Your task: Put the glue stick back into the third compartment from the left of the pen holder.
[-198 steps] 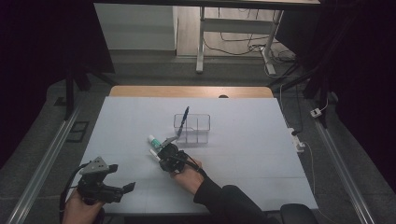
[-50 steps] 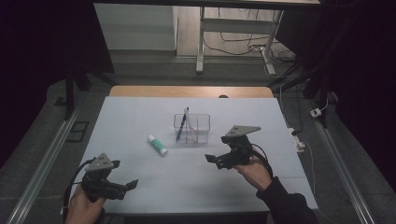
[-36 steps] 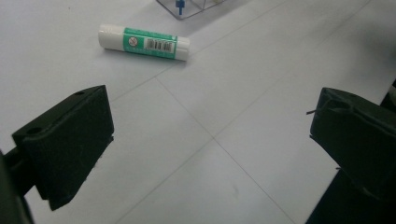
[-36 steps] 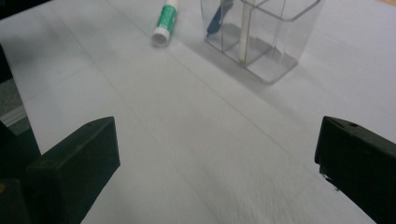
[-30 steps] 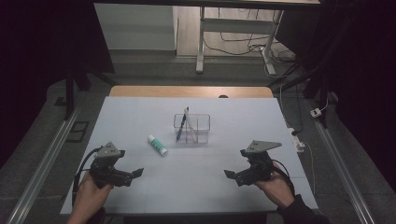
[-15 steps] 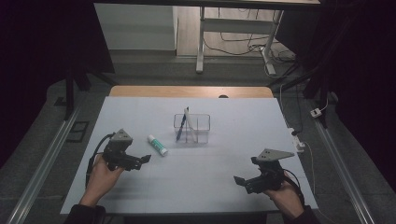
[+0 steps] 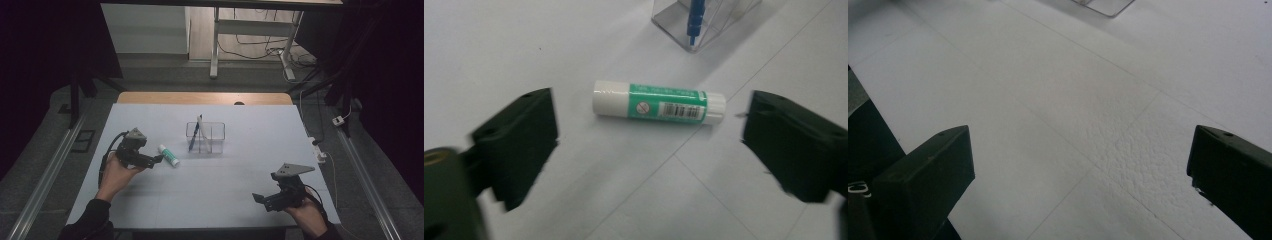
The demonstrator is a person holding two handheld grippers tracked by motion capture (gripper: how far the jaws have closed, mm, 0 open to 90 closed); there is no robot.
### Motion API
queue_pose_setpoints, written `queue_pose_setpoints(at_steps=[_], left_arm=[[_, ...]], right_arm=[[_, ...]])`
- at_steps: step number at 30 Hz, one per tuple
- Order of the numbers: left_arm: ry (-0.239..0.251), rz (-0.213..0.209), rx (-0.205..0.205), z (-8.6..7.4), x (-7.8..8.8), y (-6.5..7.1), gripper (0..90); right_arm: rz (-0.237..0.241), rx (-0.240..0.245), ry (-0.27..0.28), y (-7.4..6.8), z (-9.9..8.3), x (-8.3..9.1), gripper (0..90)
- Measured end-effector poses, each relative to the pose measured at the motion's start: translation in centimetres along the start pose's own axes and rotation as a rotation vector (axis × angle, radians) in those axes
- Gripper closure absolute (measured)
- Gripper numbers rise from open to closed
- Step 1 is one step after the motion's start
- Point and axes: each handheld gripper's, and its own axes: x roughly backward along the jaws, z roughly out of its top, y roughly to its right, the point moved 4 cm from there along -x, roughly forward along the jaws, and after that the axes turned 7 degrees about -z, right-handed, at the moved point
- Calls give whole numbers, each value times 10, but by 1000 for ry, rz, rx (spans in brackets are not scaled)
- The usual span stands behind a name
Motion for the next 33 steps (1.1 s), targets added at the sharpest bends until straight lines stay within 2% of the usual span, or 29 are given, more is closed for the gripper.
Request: queue_pose_setpoints(at_steps=[2,5,9,11,13,17,21,24,29,33], left_arm=[[-27,-7,0,0,-5,-5,181],[-65,10,-3,1,-10,-13,255],[-89,26,-2,1,-14,-22,365],[-95,37,7,1,-16,-27,433],[-96,42,19,2,-18,-31,542],[-115,35,48,2,-24,-40,695],[-143,30,59,3,-31,-46,831],[-144,35,79,5,-36,-49,882],[-145,33,106,8,-43,-55,884],[-162,25,107,7,-49,-57,884]], right_arm=[[3,5,-3,-1,-1,-1,0],[2,15,-7,-1,-1,-2,0],[5,20,-12,-2,-1,-2,0],[8,26,-20,-2,-2,-3,0],[5,33,-25,-3,-2,-3,0],[7,37,-26,-3,-2,-4,0],[7,38,-29,-3,-3,-4,0],[8,40,-32,-4,-3,-5,0],[8,46,-36,-4,-3,-5,0],[7,47,-37,-4,-3,-6,0]])
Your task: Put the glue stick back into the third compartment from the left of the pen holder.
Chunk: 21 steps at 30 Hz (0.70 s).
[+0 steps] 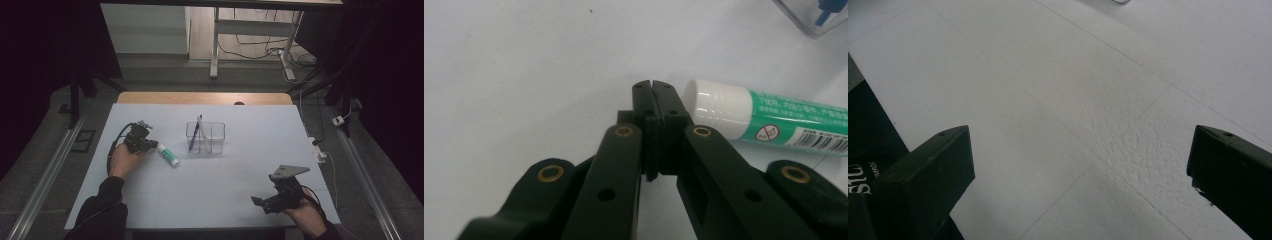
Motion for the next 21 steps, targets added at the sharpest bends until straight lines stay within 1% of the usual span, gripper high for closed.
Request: queue_pose_setpoints(at_steps=[2,4,7,10,14,17,21], left_arm=[[-6,-5,-5,0,-2,1,884],[-11,-21,-13,1,-3,3,883],[-21,-21,-15,1,-5,5,884],[-23,-33,-12,-1,-5,6,884],[-28,-46,-25,0,-6,10,884],[-34,-67,-37,1,-9,17,884],[-52,-78,-59,3,-12,29,884]], right_arm=[[0,2,-1,0,0,0,0],[0,3,-2,0,0,0,0],[1,5,-3,0,0,-1,0],[-1,8,-4,0,0,-1,0],[0,10,-9,-1,0,-1,0],[0,14,-10,-1,-1,-1,0],[0,14,-11,-1,-1,-1,0]])
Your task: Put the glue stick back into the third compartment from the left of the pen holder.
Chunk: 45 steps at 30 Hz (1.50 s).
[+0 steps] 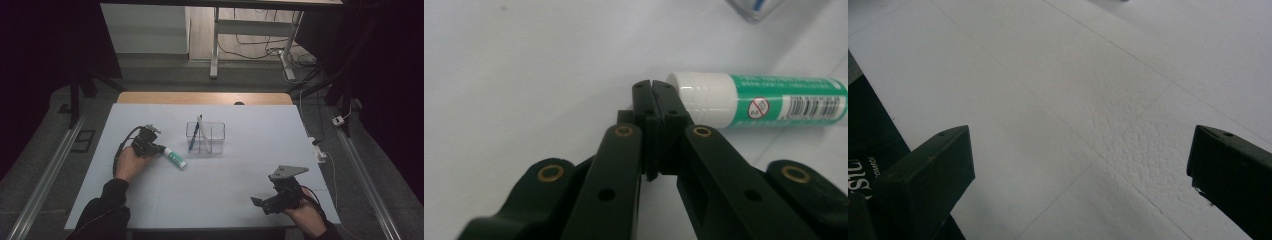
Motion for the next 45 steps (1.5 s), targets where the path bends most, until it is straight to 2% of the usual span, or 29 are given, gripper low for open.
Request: queue_pose_setpoints(at_steps=[13,28,35,45], left_arm=[[-25,-43,-22,5,-12,39,884],[-40,-119,-55,10,-30,86,884],[-49,-130,-86,12,-37,109,884],[-59,-167,-120,14,-46,133,884]], right_arm=[[-3,6,-1,0,0,1,0],[-1,7,-4,0,0,1,0],[-3,9,-11,1,-1,0,0],[-4,1,-15,1,-2,-1,0]])
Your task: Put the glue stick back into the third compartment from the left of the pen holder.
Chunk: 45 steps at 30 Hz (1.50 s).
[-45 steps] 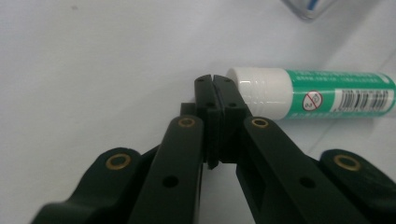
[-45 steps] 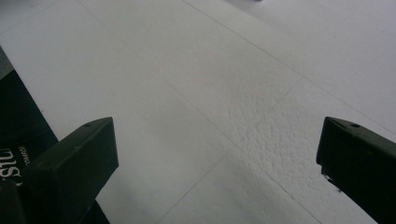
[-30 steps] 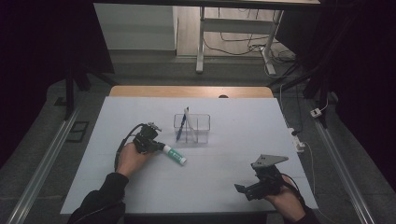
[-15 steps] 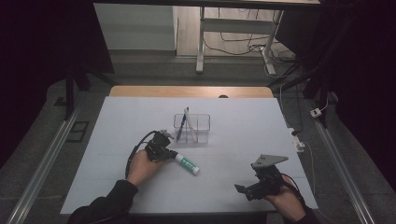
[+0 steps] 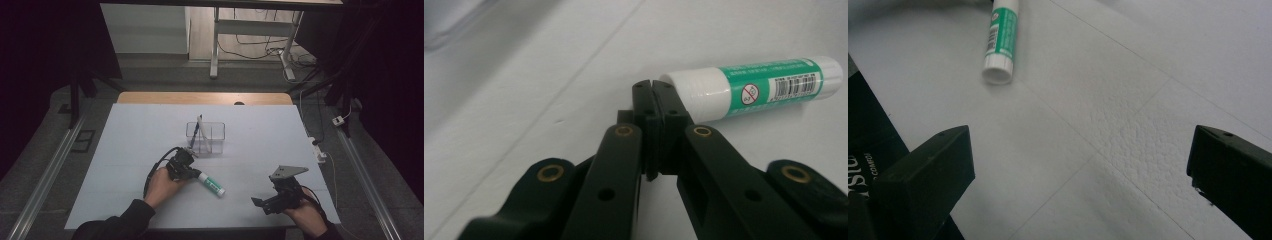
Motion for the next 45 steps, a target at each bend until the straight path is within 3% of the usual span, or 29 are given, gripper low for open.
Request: queue_pose_setpoints(at_steps=[7,12,15,21,28,36,45], left_arm=[[6,-1,-31,4,-6,11,883],[53,33,-34,6,6,8,813],[77,54,-66,6,17,9,758],[131,80,-75,-2,42,12,614],[198,98,-77,-17,68,15,424],[205,99,-80,-36,77,24,268],[230,89,-61,-55,91,32,184]], right_arm=[[0,-14,-3,0,0,-1,0],[16,-75,19,-1,4,-1,0],[3,-83,39,-3,10,-1,0],[-16,-46,32,-9,23,-6,0],[8,-26,-11,-17,36,-19,0],[33,21,-80,-31,53,-43,0],[45,60,-152,-49,73,-78,0]])
